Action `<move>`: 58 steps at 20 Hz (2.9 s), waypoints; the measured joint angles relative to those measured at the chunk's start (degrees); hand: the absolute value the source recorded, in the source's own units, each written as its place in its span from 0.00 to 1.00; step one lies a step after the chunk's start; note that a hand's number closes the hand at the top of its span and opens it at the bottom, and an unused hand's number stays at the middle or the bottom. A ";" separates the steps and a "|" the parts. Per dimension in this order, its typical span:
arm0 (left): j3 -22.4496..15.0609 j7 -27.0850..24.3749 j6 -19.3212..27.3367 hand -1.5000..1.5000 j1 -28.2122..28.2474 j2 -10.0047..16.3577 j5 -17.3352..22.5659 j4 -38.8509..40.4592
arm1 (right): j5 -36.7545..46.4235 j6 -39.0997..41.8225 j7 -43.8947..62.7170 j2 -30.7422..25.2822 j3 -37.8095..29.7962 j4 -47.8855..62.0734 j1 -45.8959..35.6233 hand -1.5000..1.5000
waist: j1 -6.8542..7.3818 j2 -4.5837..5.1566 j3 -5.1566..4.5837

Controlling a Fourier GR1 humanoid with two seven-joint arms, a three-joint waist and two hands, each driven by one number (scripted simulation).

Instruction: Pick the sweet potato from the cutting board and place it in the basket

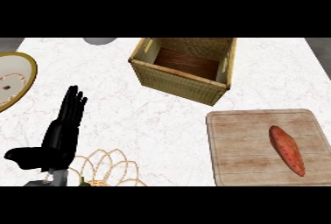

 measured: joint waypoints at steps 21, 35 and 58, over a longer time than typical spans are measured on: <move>2.52 2.64 -2.52 0.50 -0.94 -2.89 -3.22 -0.22 | 12.11 2.22 1.29 7.05 11.96 6.44 -3.25 0.00 | 0.16 0.12 0.24; 5.23 2.48 -5.62 0.50 -1.13 -5.69 -5.70 0.89 | 30.85 4.54 -5.16 21.06 16.12 9.94 -2.39 0.00 | 0.13 0.11 0.24; 8.48 2.89 -9.43 0.50 0.54 -9.77 -9.75 -0.10 | 45.80 9.51 -14.72 33.71 14.37 22.59 -5.95 0.00 | 0.21 0.12 0.23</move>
